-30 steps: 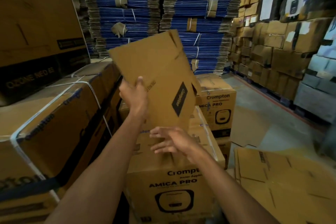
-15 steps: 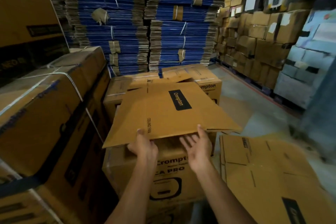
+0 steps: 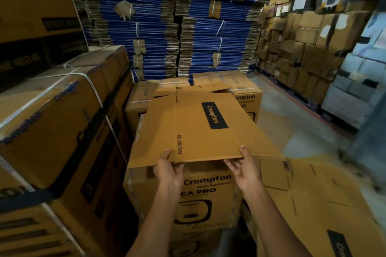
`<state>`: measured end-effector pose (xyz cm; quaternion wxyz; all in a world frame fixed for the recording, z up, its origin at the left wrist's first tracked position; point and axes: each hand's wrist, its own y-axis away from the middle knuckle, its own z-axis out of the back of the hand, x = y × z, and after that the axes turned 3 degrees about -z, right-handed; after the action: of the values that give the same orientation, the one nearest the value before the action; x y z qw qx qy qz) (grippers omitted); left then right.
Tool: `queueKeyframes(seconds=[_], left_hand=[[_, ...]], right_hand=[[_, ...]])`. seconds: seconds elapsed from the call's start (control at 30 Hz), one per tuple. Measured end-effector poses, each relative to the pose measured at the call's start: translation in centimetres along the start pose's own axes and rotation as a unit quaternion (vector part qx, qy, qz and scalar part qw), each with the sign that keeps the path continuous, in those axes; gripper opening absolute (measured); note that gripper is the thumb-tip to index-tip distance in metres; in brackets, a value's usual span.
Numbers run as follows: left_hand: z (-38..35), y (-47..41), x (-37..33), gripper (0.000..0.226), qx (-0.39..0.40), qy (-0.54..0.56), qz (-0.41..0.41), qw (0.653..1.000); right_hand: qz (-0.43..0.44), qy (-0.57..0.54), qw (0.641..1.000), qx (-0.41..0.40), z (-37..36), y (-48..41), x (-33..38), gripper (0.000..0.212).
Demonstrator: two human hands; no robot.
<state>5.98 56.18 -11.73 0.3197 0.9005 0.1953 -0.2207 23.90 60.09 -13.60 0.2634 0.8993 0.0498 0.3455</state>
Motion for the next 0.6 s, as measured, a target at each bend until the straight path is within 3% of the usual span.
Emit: queueKeyframes(seconds=[0.13,0.27,0.6], left_hand=[[1.4,-0.2,-1.0,0.046,0.046,0.005,0.06,0.997],[2.4,-0.2,-1.4,0.045,0.06,-0.048,0.058,0.995],[3.9,1.5,-1.6,0.045,0.118,-0.063,0.058,0.989]], right_hand=[[0.012,0.013,1.0,0.005,0.2,0.2,-0.6,0.037],[0.029,0.025,0.999,0.001,0.5,0.6,-0.8,0.035],[0.085,0.032,0.996,-0.006,2.2,4.3,-0.4,0.038]])
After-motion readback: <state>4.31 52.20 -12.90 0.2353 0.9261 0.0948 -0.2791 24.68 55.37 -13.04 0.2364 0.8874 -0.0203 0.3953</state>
